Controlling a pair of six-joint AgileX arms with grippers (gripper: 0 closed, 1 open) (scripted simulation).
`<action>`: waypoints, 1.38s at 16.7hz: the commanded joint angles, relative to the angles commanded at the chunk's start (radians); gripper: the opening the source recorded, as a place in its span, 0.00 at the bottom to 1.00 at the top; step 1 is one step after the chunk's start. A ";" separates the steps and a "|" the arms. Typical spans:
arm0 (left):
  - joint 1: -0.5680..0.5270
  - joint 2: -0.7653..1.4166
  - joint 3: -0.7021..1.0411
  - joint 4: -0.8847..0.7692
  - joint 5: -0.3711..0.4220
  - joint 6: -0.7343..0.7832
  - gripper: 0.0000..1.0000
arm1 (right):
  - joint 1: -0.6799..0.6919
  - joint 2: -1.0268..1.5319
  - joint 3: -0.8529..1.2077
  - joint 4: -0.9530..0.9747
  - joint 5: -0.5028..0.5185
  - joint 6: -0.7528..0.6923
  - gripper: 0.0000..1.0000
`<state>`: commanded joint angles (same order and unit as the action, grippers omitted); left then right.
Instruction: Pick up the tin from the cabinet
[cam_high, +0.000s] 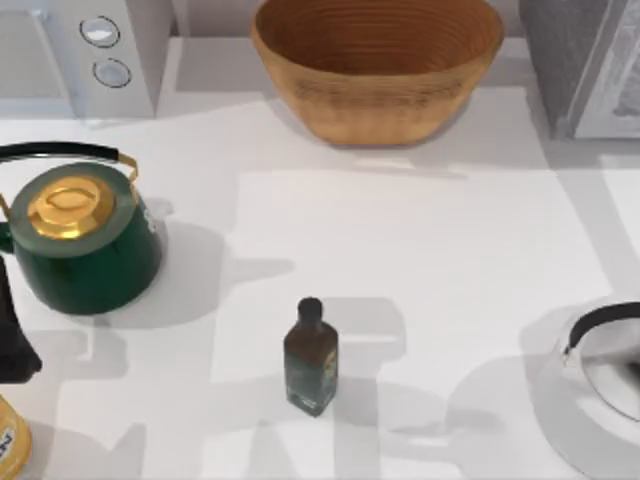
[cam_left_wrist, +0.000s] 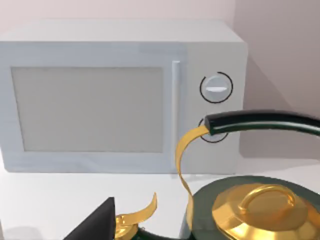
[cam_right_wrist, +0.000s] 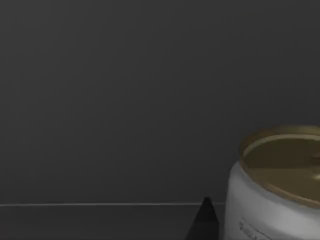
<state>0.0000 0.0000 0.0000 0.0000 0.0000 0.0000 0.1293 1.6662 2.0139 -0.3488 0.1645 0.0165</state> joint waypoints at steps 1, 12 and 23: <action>0.000 0.000 0.000 0.000 0.000 0.000 1.00 | 0.012 -0.050 -0.015 -0.032 0.010 0.000 0.00; 0.000 0.000 0.000 0.000 0.000 0.000 1.00 | 0.090 -0.366 -0.112 -0.246 0.077 -0.001 0.00; 0.000 0.000 0.000 0.000 0.000 0.000 1.00 | 0.033 -0.662 -0.554 -0.104 0.026 -0.002 0.00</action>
<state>0.0000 0.0000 0.0000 0.0000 0.0000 0.0000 0.1625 1.0038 1.4603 -0.4532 0.1908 0.0142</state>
